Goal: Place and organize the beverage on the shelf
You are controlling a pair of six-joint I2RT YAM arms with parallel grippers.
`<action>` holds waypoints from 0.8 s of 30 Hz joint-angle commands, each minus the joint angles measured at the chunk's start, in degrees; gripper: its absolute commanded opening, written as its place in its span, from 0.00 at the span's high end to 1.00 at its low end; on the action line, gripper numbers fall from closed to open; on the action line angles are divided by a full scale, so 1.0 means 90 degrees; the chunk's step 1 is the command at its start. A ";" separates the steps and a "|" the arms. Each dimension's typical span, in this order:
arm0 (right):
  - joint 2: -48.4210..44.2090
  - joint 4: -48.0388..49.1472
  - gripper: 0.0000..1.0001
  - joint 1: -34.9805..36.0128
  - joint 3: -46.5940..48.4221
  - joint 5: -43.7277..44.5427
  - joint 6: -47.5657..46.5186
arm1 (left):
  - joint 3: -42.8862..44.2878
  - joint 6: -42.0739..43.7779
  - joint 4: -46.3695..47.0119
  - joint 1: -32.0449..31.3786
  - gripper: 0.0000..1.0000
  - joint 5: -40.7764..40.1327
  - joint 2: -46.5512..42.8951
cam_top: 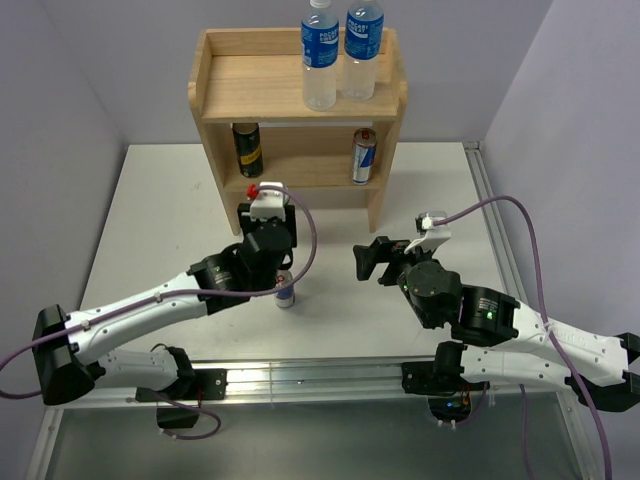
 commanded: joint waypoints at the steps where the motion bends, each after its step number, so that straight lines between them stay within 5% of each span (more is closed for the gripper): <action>1: -0.0070 0.0047 0.01 -0.0034 0.0175 0.0288 -0.0053 | 0.0557 0.0925 0.1408 0.0417 1.00 0.0530 0.0218; 9: -0.0119 -0.0002 0.01 -0.0044 0.0116 0.0376 -0.0082 | 0.1143 0.1033 0.1704 0.1248 1.00 0.1546 0.0785; 24: 0.0008 0.0105 0.01 -0.0083 -0.0020 0.0337 -0.0053 | 0.1739 0.1141 0.1967 0.1776 1.00 0.1938 0.1303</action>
